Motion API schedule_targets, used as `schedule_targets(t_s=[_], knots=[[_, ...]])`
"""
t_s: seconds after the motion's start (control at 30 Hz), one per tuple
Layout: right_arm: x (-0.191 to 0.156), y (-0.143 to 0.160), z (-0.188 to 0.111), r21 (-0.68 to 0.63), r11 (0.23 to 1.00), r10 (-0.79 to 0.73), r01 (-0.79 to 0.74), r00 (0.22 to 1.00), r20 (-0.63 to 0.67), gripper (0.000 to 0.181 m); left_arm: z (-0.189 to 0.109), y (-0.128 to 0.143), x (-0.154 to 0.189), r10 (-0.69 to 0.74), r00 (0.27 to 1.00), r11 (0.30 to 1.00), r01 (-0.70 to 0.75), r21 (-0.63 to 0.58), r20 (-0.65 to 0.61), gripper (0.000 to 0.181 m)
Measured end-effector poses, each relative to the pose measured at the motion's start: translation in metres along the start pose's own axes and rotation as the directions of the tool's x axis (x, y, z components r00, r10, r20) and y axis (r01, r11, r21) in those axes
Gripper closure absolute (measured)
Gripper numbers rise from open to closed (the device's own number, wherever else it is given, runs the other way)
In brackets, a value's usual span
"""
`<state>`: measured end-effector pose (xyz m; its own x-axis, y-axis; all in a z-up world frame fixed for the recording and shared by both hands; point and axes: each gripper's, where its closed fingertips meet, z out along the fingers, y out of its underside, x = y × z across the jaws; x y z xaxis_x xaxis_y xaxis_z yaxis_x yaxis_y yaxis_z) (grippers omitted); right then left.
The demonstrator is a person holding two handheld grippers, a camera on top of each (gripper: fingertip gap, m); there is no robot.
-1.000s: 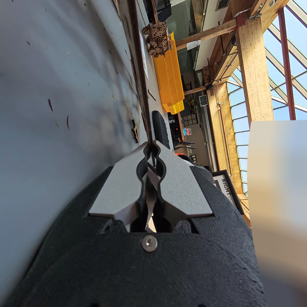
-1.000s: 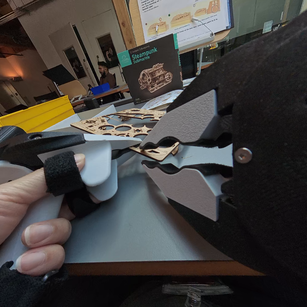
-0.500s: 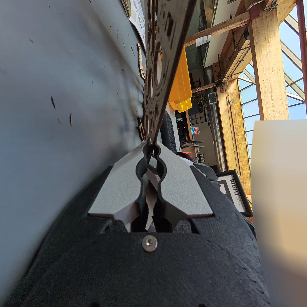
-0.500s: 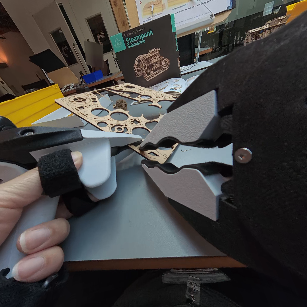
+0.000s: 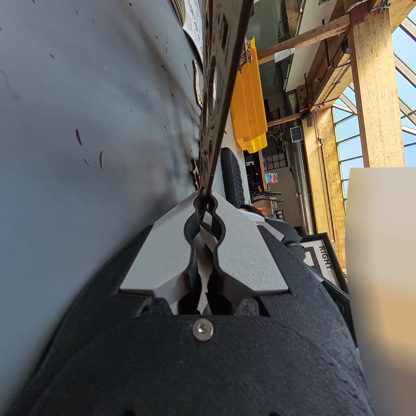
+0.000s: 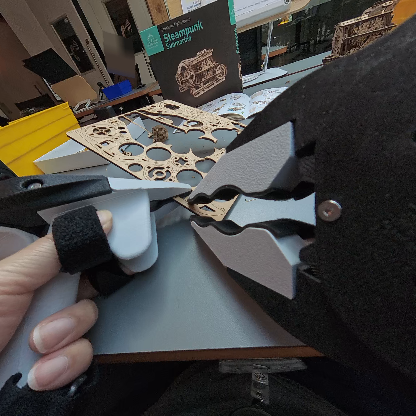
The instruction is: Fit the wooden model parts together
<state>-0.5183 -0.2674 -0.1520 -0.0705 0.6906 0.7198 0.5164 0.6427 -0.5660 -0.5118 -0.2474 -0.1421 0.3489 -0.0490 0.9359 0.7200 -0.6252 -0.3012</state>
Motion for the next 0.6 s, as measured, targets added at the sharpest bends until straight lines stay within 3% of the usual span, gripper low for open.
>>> schedule_targets(t_s=[0.43,0.6], knots=[[0.0072,0.0003,-0.0093,0.03,0.999,0.024,-0.023,0.999,-0.041,0.169,-0.0008,-0.0018,0.0055,0.0,0.999,1.0,0.001,0.011,-0.052,0.181],[0.0069,0.0009,-0.0075,-0.015,0.995,-0.099,0.098,0.988,-0.115,0.171,-0.0012,-0.0024,0.0057,-0.006,0.998,1.0,0.007,0.012,-0.057,0.18]])
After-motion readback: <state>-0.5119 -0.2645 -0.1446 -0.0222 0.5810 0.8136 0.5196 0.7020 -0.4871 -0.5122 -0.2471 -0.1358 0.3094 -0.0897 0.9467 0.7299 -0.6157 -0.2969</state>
